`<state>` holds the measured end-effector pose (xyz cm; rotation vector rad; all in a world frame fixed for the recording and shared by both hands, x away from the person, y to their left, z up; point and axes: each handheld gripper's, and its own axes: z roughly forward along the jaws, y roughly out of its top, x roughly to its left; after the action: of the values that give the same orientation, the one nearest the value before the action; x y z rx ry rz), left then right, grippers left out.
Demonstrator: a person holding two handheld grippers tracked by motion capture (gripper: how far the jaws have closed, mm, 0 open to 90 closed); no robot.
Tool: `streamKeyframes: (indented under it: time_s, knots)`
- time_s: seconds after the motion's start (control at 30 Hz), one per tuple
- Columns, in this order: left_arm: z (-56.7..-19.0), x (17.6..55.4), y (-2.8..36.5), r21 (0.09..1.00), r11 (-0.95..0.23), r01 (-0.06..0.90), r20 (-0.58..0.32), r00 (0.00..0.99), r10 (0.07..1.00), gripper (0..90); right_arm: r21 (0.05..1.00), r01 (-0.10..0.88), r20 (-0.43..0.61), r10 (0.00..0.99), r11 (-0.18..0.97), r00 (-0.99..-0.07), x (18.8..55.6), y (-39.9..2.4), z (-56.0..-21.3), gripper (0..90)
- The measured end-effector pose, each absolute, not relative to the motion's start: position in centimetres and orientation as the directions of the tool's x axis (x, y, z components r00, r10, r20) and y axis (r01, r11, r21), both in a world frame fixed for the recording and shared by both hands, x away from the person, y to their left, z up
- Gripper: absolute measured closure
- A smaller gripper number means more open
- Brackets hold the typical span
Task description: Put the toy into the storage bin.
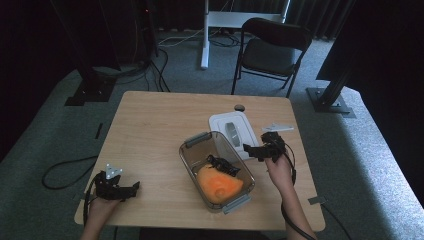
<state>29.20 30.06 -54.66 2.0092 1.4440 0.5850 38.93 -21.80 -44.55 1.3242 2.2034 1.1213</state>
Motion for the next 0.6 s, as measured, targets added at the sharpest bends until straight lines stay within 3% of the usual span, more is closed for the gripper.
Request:
streamKeyframes:
  time_s: [0.07,0.17,0.43,0.6]
  knots:
    - [-54.7,29.2,30.1,0.684,-0.237,0.690,0.012,0.314,0.949,0.2,0.773,0.593,0.166,0.830,0.226,-0.532,39.2,-22.2,-45.1,12.5]
    - [-54.7,29.2,30.1,0.684,-0.237,0.690,0.012,0.314,0.949,0.2,0.753,0.602,0.119,0.845,0.266,-0.521,39.4,-22.2,-45.7,13.5]
    - [-54.7,29.2,30.1,0.684,-0.237,0.690,0.012,0.315,0.949,0.2,0.763,0.613,0.158,0.860,0.205,-0.485,40.0,-22.5,-46.8,13.3]
    - [-54.7,29.2,30.1,0.684,-0.237,0.690,0.012,0.314,0.949,0.2,0.748,0.622,0.135,0.865,0.231,-0.484,40.5,-21.9,-47.4,12.2]
